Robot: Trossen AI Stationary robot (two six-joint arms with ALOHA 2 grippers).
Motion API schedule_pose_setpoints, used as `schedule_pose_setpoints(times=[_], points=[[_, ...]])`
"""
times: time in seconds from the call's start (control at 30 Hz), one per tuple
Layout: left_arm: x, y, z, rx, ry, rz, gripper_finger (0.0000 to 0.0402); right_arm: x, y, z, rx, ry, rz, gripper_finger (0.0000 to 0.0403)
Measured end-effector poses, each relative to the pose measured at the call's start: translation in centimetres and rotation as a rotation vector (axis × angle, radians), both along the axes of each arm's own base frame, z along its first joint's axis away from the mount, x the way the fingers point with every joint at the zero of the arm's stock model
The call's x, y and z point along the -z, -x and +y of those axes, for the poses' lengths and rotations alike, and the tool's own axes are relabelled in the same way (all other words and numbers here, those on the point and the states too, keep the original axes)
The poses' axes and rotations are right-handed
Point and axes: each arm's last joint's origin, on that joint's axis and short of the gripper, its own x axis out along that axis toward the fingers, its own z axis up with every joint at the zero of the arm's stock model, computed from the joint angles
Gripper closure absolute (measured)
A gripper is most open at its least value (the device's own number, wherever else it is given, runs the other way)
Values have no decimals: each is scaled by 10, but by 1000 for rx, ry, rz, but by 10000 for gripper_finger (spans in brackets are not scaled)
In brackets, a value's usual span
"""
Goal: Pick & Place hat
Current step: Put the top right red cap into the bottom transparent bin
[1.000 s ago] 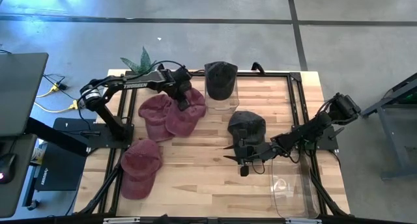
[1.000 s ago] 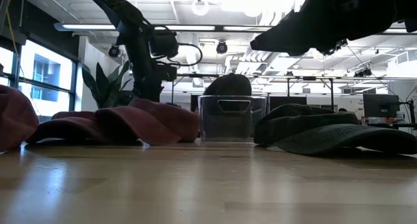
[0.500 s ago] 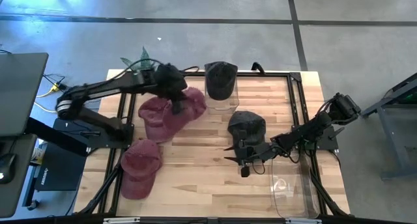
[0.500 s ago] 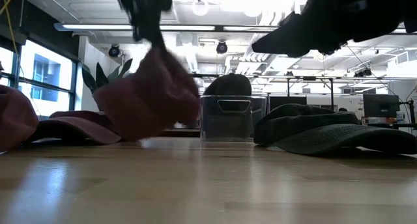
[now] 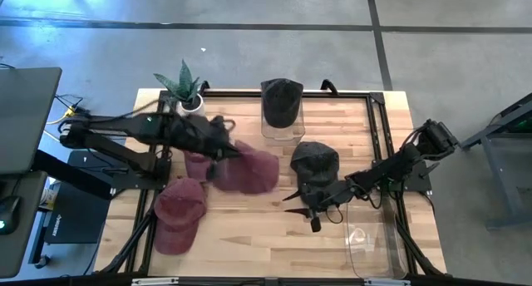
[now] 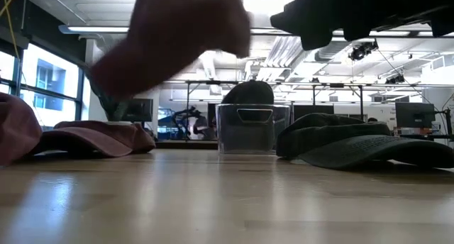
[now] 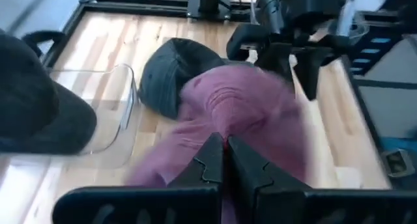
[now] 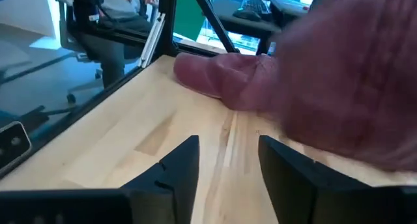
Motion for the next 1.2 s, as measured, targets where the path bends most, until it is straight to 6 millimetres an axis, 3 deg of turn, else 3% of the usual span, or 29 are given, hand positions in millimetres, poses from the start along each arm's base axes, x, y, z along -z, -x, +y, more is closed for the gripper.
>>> schedule_pose_setpoints(times=[0.13, 0.37, 0.67, 0.83, 1.0, 1.2], points=[[12, -18, -17, -37, -41, 18, 401, -2, 2, 4, -46, 35, -27, 214], [34, -29, -50, -113, -97, 90, 401, -2, 4, 9, -34, 66, -32, 163], [47, -30, -86, -182, -139, 74, 401, -2, 5, 11, 361, 197, -43, 158], [46, -28, -92, -199, -150, 43, 401, 9, -19, 17, 291, 191, -28, 159], [45, -27, -97, -190, -136, 27, 401, 11, -50, 28, 429, 255, -25, 160], [56, -27, -100, -171, -127, 15, 401, 3, -65, 35, 424, 229, 4, 166]])
